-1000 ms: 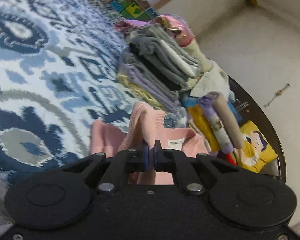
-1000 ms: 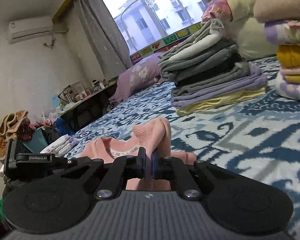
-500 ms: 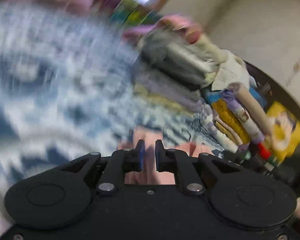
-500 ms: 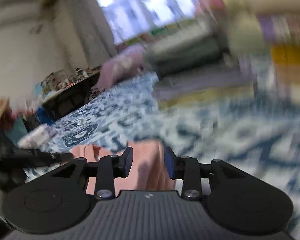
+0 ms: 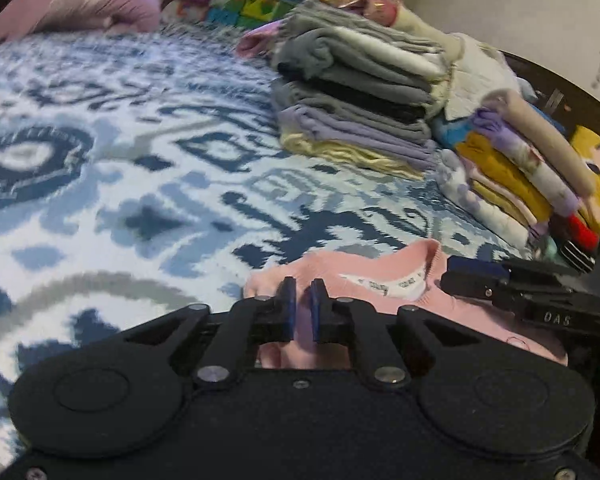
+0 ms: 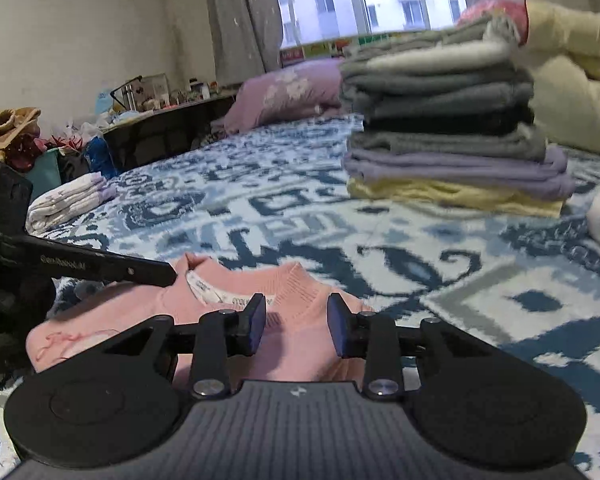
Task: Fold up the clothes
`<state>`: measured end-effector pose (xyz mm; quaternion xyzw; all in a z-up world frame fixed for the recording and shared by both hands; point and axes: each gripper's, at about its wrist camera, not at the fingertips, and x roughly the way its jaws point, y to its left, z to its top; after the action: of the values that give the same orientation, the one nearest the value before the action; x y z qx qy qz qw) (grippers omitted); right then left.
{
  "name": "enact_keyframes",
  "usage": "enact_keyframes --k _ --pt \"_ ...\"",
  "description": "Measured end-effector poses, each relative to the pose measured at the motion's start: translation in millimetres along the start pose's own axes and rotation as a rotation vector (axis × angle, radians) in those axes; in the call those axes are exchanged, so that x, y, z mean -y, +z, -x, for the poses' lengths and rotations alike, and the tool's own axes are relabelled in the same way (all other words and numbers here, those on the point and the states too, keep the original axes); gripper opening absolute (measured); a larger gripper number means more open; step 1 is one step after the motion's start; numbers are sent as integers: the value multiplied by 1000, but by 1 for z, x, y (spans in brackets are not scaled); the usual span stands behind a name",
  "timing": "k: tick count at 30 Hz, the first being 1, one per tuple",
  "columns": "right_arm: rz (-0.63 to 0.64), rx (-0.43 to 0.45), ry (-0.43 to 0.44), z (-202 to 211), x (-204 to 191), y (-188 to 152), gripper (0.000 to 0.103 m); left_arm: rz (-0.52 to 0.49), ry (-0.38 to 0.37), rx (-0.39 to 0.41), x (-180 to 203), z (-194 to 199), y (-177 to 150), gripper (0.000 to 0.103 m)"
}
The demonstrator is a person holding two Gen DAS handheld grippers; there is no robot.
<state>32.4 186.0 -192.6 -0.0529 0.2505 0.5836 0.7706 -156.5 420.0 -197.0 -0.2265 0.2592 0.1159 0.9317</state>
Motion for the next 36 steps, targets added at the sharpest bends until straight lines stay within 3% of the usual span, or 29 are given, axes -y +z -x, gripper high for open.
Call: enact_keyframes --k 6,10,14,15,21,24,30,36 --pt "-61 -31 34 -6 11 -3 35 75 -15 -11 -11 -4 -1 8" --pt "-59 -6 31 2 10 -1 35 8 -11 18 3 6 0 9" --pt "-28 80 1 34 0 6 35 -113 -31 85 33 38 -3 41" --pt "-9 92 -4 43 -5 6 35 -139 -36 91 40 45 -7 42" --pt "165 93 -9 93 -48 -6 41 -329 -45 72 77 71 -35 44" --pt "219 59 -7 95 -65 -21 41 -362 -69 68 87 70 -40 44" --pt "212 13 -16 85 -66 -31 40 -487 42 -30 93 34 -64 47" --pt "198 -29 -25 75 -63 -38 41 -388 33 -29 78 29 -65 50"
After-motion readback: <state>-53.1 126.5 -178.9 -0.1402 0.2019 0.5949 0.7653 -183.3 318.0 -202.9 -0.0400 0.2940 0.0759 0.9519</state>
